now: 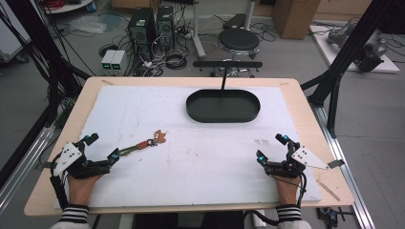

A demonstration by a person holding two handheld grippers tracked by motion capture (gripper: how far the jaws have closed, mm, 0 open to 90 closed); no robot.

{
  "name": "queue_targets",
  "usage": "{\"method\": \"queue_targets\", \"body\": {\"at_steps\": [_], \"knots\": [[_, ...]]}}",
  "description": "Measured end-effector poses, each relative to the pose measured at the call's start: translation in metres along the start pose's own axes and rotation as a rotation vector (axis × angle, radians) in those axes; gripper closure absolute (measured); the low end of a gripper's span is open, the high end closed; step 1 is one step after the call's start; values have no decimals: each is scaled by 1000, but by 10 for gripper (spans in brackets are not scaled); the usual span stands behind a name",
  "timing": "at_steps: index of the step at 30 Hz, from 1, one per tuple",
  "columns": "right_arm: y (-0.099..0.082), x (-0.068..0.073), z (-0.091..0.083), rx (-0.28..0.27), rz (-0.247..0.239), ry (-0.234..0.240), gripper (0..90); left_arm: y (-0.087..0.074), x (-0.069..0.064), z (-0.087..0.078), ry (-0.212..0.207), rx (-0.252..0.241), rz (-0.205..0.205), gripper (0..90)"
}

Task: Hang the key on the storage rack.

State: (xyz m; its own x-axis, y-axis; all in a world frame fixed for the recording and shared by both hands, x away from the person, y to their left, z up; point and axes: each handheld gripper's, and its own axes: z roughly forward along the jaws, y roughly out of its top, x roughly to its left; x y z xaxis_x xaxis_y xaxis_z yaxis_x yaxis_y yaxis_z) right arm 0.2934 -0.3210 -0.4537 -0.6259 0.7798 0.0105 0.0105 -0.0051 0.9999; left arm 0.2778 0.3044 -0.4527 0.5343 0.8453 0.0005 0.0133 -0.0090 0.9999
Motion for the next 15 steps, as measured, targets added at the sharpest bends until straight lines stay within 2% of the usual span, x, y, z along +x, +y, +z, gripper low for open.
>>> {"method": "queue_targets", "body": {"at_steps": [9, 15], "knots": [[0, 1, 0, 1, -19, -1, 12, 0, 0, 0, 2, 2, -3, 17], [0, 1, 0, 5, -11, -3, 12, 0, 1, 1, -1, 4, -12, 17]]}}
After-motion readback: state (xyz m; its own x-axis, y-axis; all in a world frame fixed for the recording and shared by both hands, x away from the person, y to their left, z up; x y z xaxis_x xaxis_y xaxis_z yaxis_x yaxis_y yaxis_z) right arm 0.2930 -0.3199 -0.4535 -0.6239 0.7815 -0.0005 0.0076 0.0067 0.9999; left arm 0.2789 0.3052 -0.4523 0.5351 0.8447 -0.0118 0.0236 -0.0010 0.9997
